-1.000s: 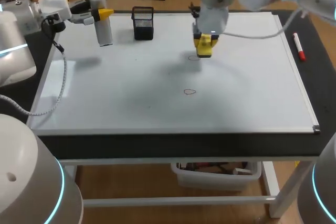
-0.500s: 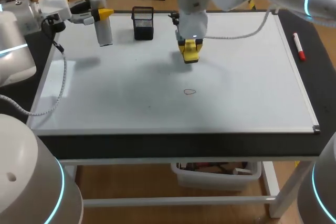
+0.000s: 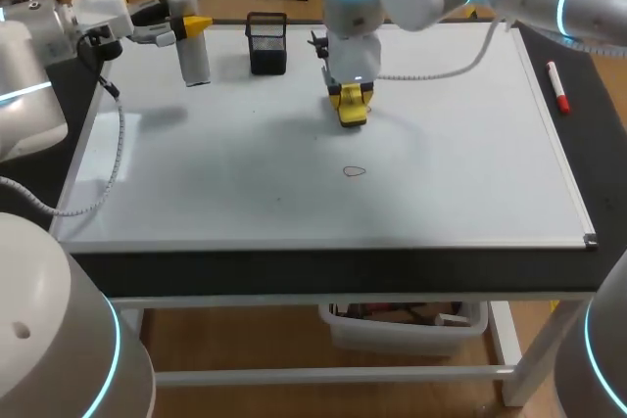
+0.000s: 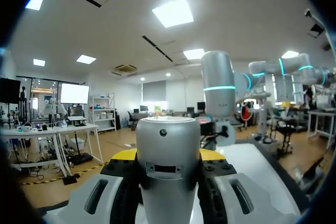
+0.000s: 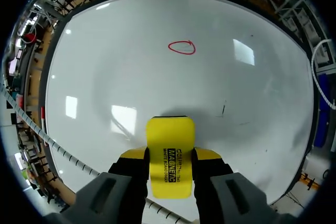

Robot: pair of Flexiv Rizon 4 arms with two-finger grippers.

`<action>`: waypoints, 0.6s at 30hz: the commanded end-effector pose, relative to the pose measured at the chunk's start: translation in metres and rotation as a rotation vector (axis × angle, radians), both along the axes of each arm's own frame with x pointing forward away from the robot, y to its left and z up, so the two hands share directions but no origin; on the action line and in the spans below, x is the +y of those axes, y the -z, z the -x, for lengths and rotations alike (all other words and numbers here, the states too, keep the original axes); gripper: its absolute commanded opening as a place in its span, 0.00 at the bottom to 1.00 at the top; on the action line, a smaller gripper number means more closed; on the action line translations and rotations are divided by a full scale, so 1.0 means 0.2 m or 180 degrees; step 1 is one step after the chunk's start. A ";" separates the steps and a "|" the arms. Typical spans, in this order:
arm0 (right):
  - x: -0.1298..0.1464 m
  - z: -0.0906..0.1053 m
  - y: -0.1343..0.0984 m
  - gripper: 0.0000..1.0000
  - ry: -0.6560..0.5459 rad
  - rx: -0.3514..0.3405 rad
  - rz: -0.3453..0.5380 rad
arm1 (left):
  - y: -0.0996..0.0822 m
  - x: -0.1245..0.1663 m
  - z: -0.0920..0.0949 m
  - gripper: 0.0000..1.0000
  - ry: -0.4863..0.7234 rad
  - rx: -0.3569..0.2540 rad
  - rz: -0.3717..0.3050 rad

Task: Pick up the inspection probe, press it on each red-marked spot on the whiteboard one by one, put down the probe, pick up the eraser, and wipe off all the red marks.

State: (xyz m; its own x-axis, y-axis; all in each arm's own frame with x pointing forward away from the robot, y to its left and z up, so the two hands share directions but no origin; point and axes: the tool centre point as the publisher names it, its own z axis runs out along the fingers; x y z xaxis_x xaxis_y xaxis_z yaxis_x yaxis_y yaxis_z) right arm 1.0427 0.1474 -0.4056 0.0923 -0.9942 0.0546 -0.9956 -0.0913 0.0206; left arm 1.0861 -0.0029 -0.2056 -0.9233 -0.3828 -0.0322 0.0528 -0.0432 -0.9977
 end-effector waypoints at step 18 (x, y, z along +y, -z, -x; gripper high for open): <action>-0.18 0.05 0.06 0.00 0.0162 0.0067 0.0032 | 0.00 0.00 0.00 0.00 -0.0002 -0.0011 0.0006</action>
